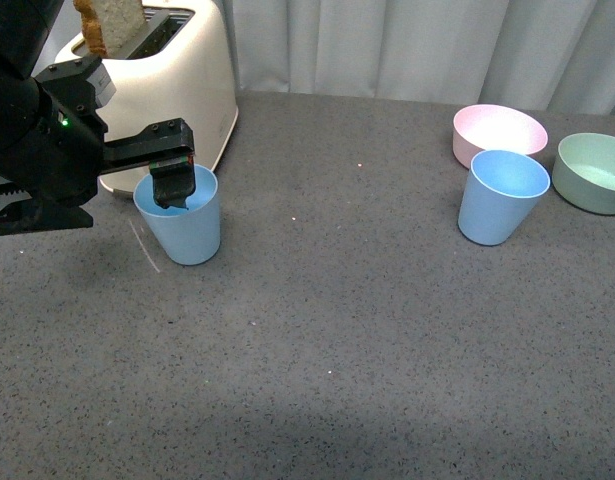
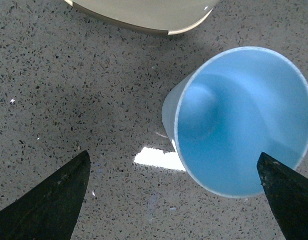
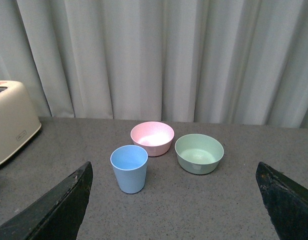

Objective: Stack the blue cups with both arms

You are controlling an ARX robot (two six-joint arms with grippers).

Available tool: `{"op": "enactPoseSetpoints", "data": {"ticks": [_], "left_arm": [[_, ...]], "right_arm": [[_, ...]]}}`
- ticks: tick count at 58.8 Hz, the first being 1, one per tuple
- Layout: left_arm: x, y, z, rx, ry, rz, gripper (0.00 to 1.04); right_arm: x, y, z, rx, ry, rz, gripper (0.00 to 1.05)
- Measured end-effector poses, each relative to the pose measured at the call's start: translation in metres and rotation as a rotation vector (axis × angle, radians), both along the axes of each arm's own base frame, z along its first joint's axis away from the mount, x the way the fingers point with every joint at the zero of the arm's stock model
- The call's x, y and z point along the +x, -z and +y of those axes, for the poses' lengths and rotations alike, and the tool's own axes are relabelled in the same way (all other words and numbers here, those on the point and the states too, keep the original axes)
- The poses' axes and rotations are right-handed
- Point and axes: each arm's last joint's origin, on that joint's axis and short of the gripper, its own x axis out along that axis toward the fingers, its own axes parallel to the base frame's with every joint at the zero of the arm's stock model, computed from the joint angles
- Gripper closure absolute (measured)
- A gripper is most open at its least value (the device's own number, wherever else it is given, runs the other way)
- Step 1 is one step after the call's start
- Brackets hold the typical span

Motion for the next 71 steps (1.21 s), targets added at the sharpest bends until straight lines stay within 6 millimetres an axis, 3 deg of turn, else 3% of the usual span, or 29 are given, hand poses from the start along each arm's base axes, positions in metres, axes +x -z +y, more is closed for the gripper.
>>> {"op": "enactPoseSetpoints", "data": {"ticks": [12,16,46,60,71], "left_arm": [[0.011,0.010,0.004,-0.014,-0.040,0.048,0.08],[0.013,0.013,0.006,-0.023,-0.053,0.067,0.24],[0.014,0.011,0.006,-0.032,-0.077,0.094,1.02],[0.013,0.007,0.002,-0.058,-0.068,0.098,1.01],[0.019,-0.008,-0.029,-0.085,-0.014,0.070,1.01]], "right_arm": [[0.000,0.000,0.000,0.000,0.000,0.000,0.10],[0.000,0.000,0.000,0.000,0.000,0.000,0.10],[0.000,0.000,0.000,0.000,0.000,0.000,0.10],[0.000,0.000,0.000,0.000,0.000,0.000,0.10],[0.000,0.000,0.000,0.000,0.000,0.000,0.10]]}}
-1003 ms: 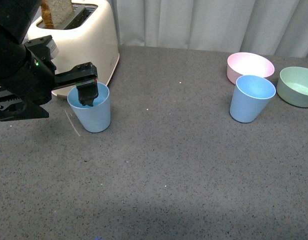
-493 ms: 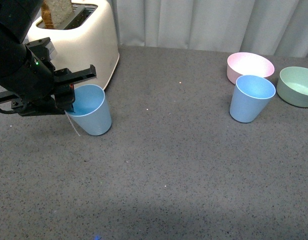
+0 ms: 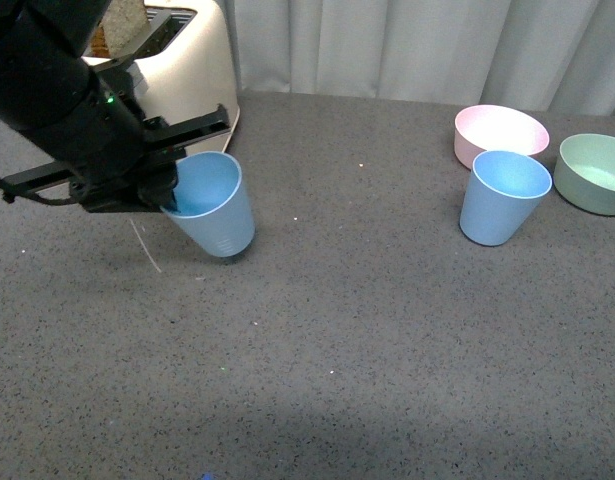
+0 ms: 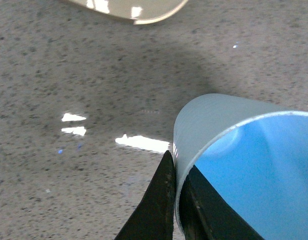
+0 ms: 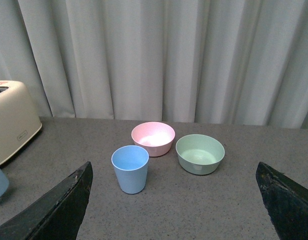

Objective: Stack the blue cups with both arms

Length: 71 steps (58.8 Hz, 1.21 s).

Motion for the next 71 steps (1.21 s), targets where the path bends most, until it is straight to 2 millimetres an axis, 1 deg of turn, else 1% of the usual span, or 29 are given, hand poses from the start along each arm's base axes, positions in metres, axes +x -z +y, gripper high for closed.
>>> {"op": "enactPoseSetpoints", "data": {"ticks": [7,11,16,24,29,38,53,57,63,65,71], "left_arm": [[0.005,-0.008,-0.025,-0.001,0.052,-0.035,1.01],[0.006,-0.009,-0.038,0.002,0.079,-0.042,1.01],[0.008,-0.004,-0.058,0.002,0.116,-0.026,1.01],[0.012,0.007,-0.080,0.009,0.150,0.005,1.01],[0.017,0.012,-0.089,0.020,0.151,0.015,1.01],[0.026,0.012,-0.104,0.023,0.152,0.018,1.01],[0.031,0.013,-0.116,0.028,0.142,0.023,1.01],[0.031,0.012,-0.117,0.015,0.136,0.025,0.93],[0.030,0.012,-0.119,-0.004,0.128,0.029,0.73],[0.030,0.012,-0.119,-0.009,0.128,0.029,0.69],[0.030,0.009,-0.119,-0.018,0.121,0.016,0.53]], "right_arm": [[0.000,0.000,0.000,0.000,0.000,0.000,0.10],[0.000,0.000,0.000,0.000,0.000,0.000,0.10],[0.000,0.000,0.000,0.000,0.000,0.000,0.10],[0.000,0.000,0.000,0.000,0.000,0.000,0.10],[0.000,0.000,0.000,0.000,0.000,0.000,0.10],[0.000,0.000,0.000,0.000,0.000,0.000,0.10],[0.000,0.000,0.000,0.000,0.000,0.000,0.10],[0.000,0.000,0.000,0.000,0.000,0.000,0.10],[0.000,0.000,0.000,0.000,0.000,0.000,0.10],[0.000,0.000,0.000,0.000,0.000,0.000,0.10],[0.000,0.000,0.000,0.000,0.000,0.000,0.10]]}}
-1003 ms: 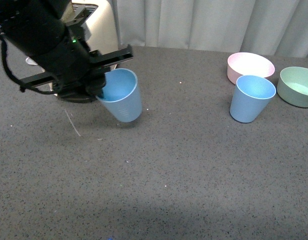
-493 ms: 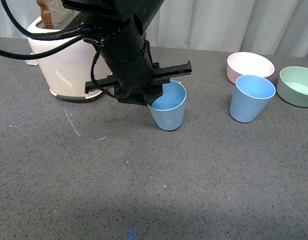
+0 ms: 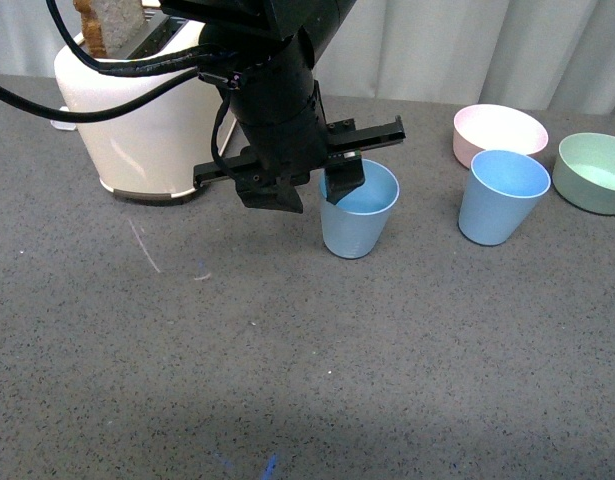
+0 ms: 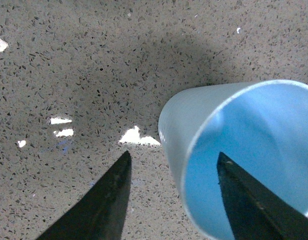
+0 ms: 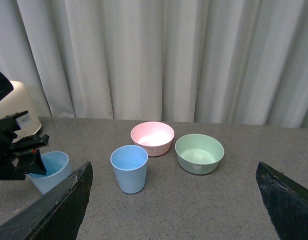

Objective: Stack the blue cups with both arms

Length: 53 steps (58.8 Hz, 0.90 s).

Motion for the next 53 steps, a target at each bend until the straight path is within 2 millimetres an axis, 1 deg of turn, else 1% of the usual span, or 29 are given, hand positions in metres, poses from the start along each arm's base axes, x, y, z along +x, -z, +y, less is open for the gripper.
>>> {"op": "enactPoseSetpoints", "data": {"ticks": [3,7,9,16,18,20,24,26,27,29,30,33,34,36,37,38,39,40,41,42,45,49,53], "left_arm": [[-0.001,-0.003,0.000,-0.008,-0.008,-0.010,0.46],[-0.003,-0.014,0.002,-0.007,-0.019,-0.040,0.32],[-0.004,-0.018,0.002,-0.007,-0.021,-0.048,0.28],[-0.004,-0.030,0.003,-0.015,-0.024,-0.078,0.08],[-0.004,-0.031,0.003,-0.016,-0.023,-0.080,0.05],[-0.005,-0.031,0.003,-0.015,-0.021,-0.080,0.05],[-0.005,-0.029,0.003,0.001,-0.016,-0.095,0.08],[-0.005,-0.023,0.005,0.053,-0.027,-0.213,0.12],[-0.005,-0.020,0.007,0.101,-0.036,-0.307,0.16],[-0.008,-0.016,0.011,0.150,-0.046,-0.391,0.19],[-0.013,-0.011,0.017,0.200,-0.039,-0.464,0.23],[-0.026,-0.003,0.030,0.256,-0.047,-0.582,0.30],[-0.032,-0.001,0.038,0.277,-0.036,-0.637,0.34],[-0.039,0.001,0.045,0.277,-0.039,-0.688,0.37],[-0.046,0.001,0.053,0.274,-0.043,-0.743,0.41],[-0.050,0.002,0.058,0.282,-0.040,-0.752,0.43],[-0.056,-0.004,0.066,0.261,-0.060,-0.838,0.46],[-0.059,-0.006,0.069,0.258,-0.063,-0.871,0.48],[-0.065,-0.012,0.077,0.238,-0.085,-0.942,0.51],[-0.068,-0.016,0.081,0.229,-0.093,-0.976,0.53],[-0.083,-0.034,0.098,0.207,-0.128,-1.098,0.62],[-0.099,-0.049,0.116,0.206,-0.157,-1.167,0.73],[-0.116,-0.052,0.131,0.225,-0.155,-1.159,0.84]], "right_arm": [[0.000,0.000,0.000,0.000,0.000,0.000,0.10],[0.000,0.000,0.000,0.000,0.000,0.000,0.10],[0.000,0.000,0.000,0.000,0.000,0.000,0.10],[0.000,0.000,0.000,0.000,0.000,0.000,0.10],[0.000,0.000,0.000,0.000,0.000,0.000,0.10],[0.000,0.000,0.000,0.000,0.000,0.000,0.10],[0.000,0.000,0.000,0.000,0.000,0.000,0.10],[0.000,0.000,0.000,0.000,0.000,0.000,0.10],[0.000,0.000,0.000,0.000,0.000,0.000,0.10],[0.000,0.000,0.000,0.000,0.000,0.000,0.10],[0.000,0.000,0.000,0.000,-0.001,0.000,0.10],[0.000,0.000,0.000,0.000,0.000,0.000,0.10],[0.000,0.000,0.000,0.000,0.000,0.000,0.10],[0.000,0.000,0.000,0.000,0.001,0.000,0.10],[0.000,0.000,0.000,0.000,0.001,0.000,0.10],[0.000,0.000,0.000,0.000,0.001,0.000,0.10],[0.000,0.000,0.000,0.000,0.001,0.000,0.10],[0.000,0.000,0.000,0.000,0.001,0.000,0.10],[0.000,0.000,0.000,0.000,0.001,0.000,0.10],[0.000,0.000,0.000,0.000,0.001,0.000,0.10],[0.000,0.000,0.000,0.000,0.000,0.000,0.10],[0.000,0.000,0.000,0.000,0.000,0.000,0.10],[0.000,0.000,0.000,0.000,-0.001,0.000,0.10]]}}
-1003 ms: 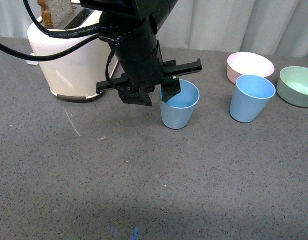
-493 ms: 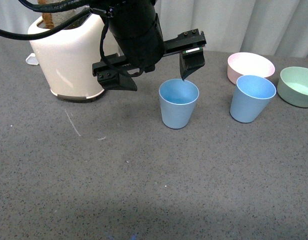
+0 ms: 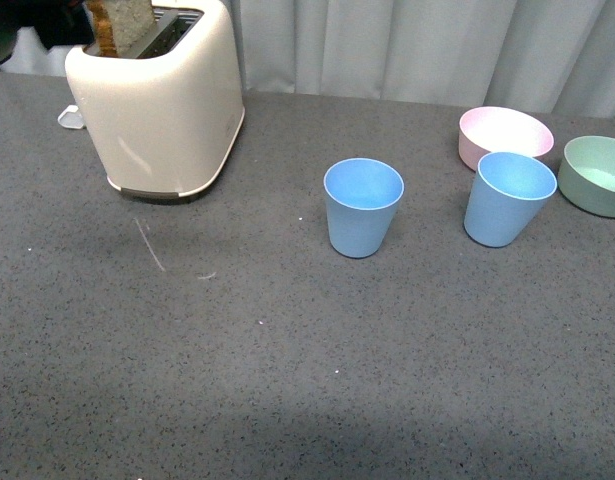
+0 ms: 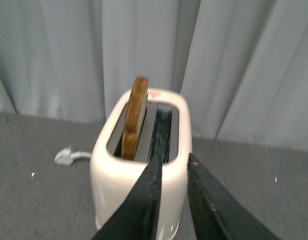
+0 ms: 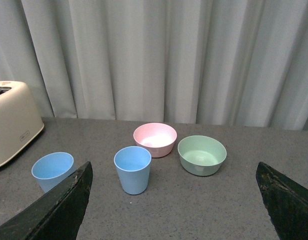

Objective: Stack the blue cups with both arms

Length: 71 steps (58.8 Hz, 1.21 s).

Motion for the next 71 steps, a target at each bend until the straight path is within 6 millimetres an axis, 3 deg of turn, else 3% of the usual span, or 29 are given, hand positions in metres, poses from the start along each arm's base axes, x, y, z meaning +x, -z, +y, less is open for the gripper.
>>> {"op": "enactPoseSetpoints", "data": {"ticks": [6,32,57,71], "left_arm": [[-0.025,0.005,0.016,0.019,0.012,0.042,1.01],[-0.099,0.002,0.059,0.030,0.013,0.041,1.01],[-0.138,0.002,0.081,0.029,0.010,0.040,1.01],[-0.153,-0.001,0.081,0.029,0.014,0.034,1.01]], "right_arm": [[0.000,0.000,0.000,0.000,0.000,0.000,0.10],[0.000,0.000,0.000,0.000,0.000,0.000,0.10],[0.000,0.000,0.000,0.000,0.001,0.000,0.10],[0.000,0.000,0.000,0.000,0.001,0.000,0.10]]}}
